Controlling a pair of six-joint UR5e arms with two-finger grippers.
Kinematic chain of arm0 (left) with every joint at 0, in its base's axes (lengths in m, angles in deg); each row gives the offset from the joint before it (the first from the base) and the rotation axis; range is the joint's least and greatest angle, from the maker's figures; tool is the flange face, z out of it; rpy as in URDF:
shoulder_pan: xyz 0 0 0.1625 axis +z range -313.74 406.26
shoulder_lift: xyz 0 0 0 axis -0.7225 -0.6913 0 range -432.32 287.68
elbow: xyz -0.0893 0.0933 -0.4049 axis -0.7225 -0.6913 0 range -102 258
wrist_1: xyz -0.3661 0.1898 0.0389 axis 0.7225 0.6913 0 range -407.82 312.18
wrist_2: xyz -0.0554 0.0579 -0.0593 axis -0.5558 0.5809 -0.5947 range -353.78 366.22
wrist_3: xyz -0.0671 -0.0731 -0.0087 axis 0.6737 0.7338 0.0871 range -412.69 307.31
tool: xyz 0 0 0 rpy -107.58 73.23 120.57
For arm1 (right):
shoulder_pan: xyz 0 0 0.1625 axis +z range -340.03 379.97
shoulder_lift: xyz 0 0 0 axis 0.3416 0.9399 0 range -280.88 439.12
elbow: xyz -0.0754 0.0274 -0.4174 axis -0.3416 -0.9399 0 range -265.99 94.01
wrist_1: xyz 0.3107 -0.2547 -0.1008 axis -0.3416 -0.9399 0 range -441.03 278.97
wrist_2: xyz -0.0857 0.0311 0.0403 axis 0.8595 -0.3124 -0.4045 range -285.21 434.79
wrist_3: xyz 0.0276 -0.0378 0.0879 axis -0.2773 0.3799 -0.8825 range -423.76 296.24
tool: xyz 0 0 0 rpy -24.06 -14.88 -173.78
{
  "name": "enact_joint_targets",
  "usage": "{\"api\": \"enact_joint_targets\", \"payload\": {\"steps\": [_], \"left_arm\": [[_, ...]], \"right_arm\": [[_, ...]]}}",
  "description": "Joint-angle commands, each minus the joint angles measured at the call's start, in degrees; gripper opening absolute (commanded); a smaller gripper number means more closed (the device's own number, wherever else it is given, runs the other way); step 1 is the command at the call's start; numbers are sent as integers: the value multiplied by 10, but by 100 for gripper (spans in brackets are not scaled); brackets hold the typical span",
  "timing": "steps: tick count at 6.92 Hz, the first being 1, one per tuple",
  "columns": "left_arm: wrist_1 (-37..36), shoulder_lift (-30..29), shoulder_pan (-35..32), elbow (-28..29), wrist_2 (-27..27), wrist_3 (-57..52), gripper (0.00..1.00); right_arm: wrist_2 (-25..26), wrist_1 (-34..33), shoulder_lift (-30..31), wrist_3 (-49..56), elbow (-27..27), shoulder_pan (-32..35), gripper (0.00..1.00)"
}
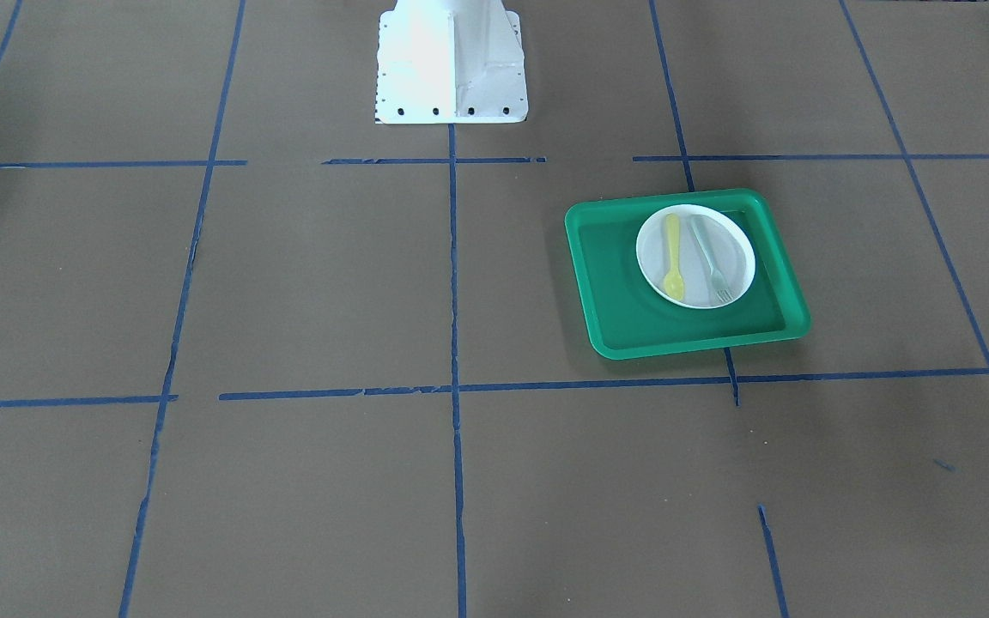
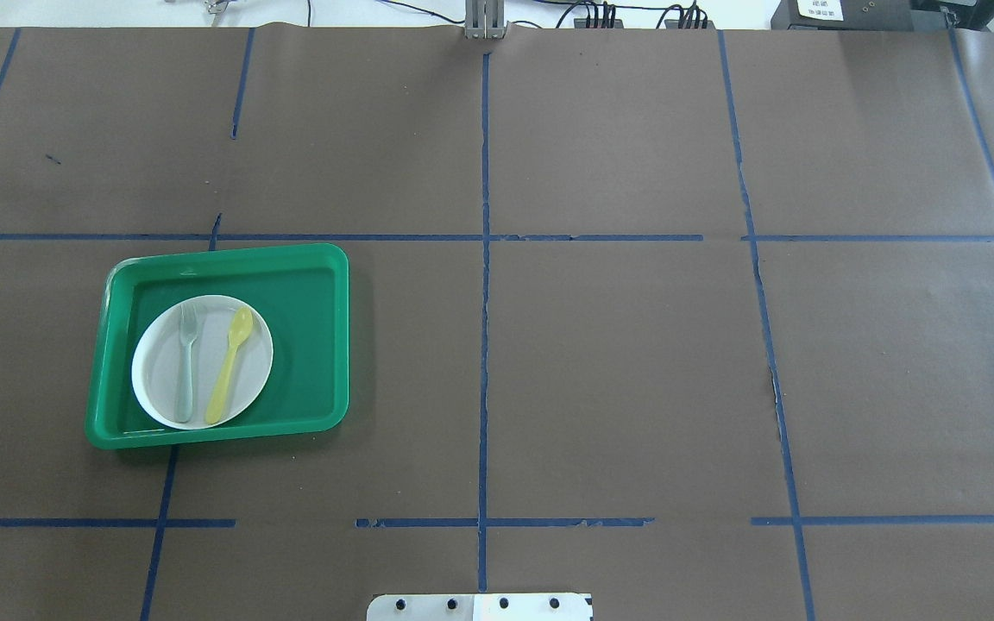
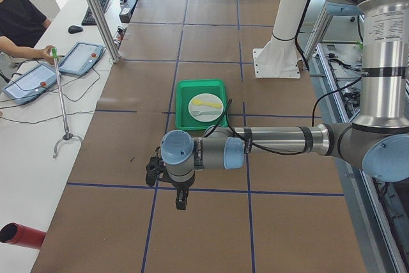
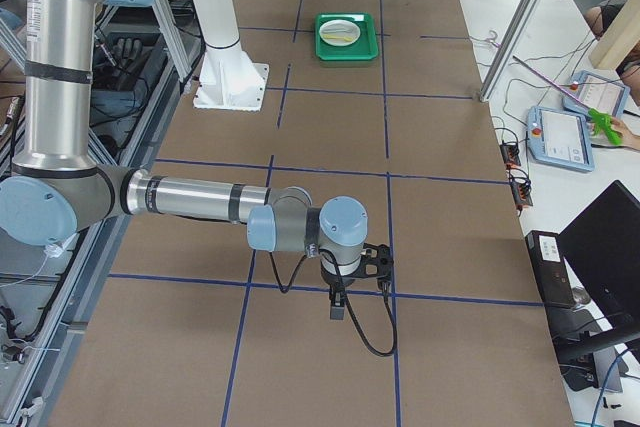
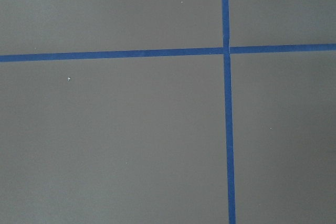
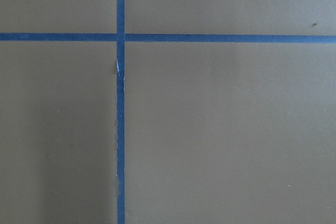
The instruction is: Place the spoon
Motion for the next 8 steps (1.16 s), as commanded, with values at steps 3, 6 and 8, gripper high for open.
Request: {"api": "enact_joint_targets", "payload": {"steps": [3,6,8], "left_arm": [[2,-4,1,5,0,-2,100],[-2,-11,48,-98,1,117,100],[1,-11,147,-183,-3,252,100]], "right_arm": [[0,0,0,0,0,0,100],[0,0,0,0,0,0,100],[0,0,0,0,0,0,100]]}}
